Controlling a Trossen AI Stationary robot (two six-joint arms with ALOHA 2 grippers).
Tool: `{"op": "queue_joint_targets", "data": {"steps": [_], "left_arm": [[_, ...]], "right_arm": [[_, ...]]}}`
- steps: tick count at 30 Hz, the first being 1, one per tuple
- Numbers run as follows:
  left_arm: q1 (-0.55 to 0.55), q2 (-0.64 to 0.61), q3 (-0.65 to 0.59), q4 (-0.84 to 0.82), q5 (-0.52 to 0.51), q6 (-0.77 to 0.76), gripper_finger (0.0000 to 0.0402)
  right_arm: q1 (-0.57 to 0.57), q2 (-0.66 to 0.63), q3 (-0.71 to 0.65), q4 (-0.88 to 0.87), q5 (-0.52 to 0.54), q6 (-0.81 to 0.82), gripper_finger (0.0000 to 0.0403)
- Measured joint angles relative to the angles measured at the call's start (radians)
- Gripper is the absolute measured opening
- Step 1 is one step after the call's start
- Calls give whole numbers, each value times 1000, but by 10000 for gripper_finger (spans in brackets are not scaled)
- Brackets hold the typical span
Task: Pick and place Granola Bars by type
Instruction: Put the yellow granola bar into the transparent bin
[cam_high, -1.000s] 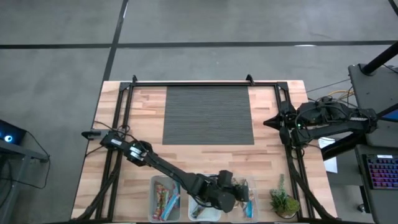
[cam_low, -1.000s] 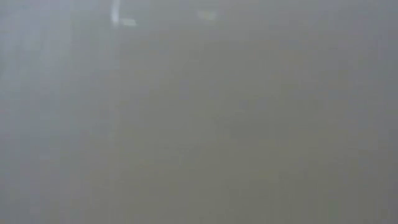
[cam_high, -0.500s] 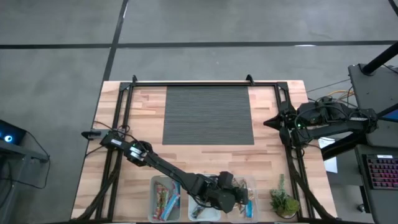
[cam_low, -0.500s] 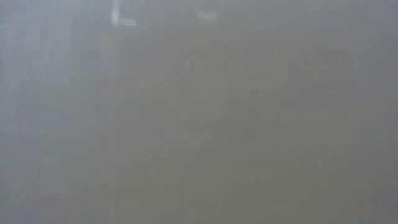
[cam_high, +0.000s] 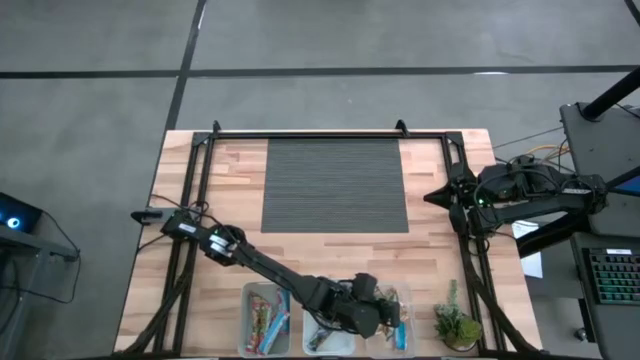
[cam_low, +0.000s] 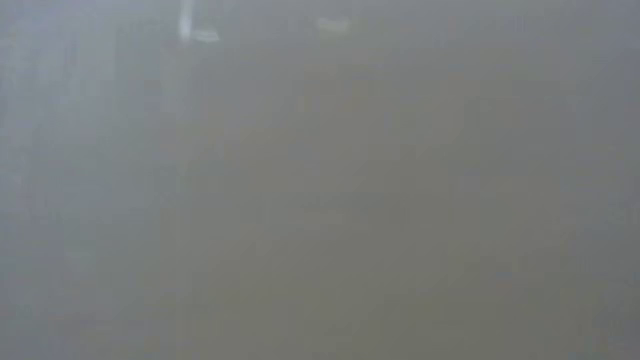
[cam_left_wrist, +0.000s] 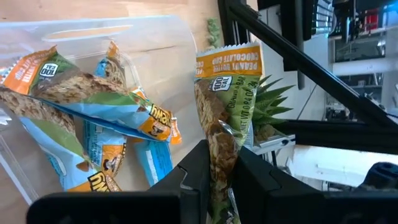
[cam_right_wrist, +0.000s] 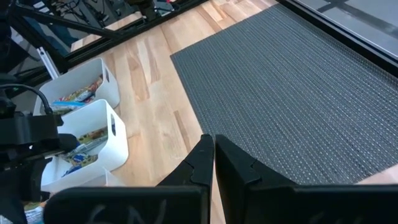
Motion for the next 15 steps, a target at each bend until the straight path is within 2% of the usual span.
{"op": "queue_joint_targets", "data": {"steps": [10,15], "left_arm": [[15,0,0,0,32,58,40],[23,0,0,0,33,76,64]], "right_arm": [[0,0,0,0,0,2,9],[0,0,0,0,1,2,9]]}}
